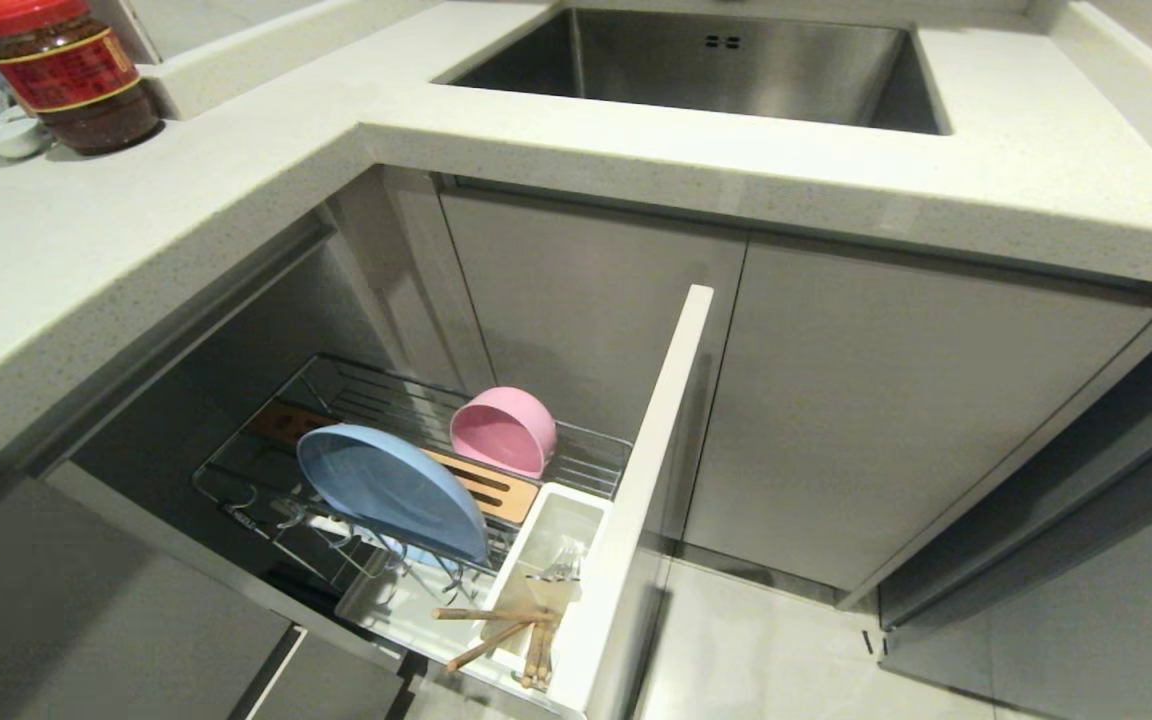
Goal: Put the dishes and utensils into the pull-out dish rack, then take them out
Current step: Take the plate out of the cupboard
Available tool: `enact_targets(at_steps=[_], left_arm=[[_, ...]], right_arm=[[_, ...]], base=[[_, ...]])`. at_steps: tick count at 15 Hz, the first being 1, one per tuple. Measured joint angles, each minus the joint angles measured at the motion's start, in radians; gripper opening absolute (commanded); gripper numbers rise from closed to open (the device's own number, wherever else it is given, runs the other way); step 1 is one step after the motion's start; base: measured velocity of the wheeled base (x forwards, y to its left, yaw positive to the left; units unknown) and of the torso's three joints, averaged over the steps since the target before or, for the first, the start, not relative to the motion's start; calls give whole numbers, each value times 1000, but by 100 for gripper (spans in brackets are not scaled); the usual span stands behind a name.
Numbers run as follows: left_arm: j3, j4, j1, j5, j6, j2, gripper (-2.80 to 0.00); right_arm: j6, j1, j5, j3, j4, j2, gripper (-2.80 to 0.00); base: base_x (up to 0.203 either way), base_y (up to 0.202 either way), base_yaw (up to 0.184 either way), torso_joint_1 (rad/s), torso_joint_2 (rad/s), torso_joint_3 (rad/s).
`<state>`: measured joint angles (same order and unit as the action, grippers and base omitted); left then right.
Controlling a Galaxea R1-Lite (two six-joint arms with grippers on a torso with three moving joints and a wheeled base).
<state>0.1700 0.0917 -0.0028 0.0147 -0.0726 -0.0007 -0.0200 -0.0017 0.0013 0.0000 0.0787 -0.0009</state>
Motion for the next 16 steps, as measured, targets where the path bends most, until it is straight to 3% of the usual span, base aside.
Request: enact_targets(at_steps=[5, 7, 9, 10, 12, 14, 16], left_arm=[[474, -258, 10, -10, -165, 87, -280], [655, -256, 23, -15, -180, 218, -280], [844, -221, 34, -18, -154, 384, -280], [920, -200, 39, -19, -120, 459, -280], [1082, -174, 50, -22, 15, 613, -280], [1180, -167, 37, -43, 213, 731, -280], [1222, -184, -39, -80, 417, 816, -280]], right_arm=[[0, 0, 0, 0, 0, 0, -280], [0, 0, 0, 0, 0, 0, -280], [0, 0, 0, 0, 0, 0, -280], [0, 0, 0, 0, 0, 0, -280], [0, 0, 0, 0, 0, 0, -280], [0, 0, 0, 0, 0, 0, -280], [0, 0, 0, 0, 0, 0, -280]], base=[[0, 0, 0, 0, 0, 0], [0, 0, 0, 0, 0, 0], [0, 0, 0, 0, 0, 0], [0, 0, 0, 0, 0, 0], [0, 0, 0, 0, 0, 0], [0, 0, 0, 0, 0, 0], [0, 0, 0, 0, 0, 0]])
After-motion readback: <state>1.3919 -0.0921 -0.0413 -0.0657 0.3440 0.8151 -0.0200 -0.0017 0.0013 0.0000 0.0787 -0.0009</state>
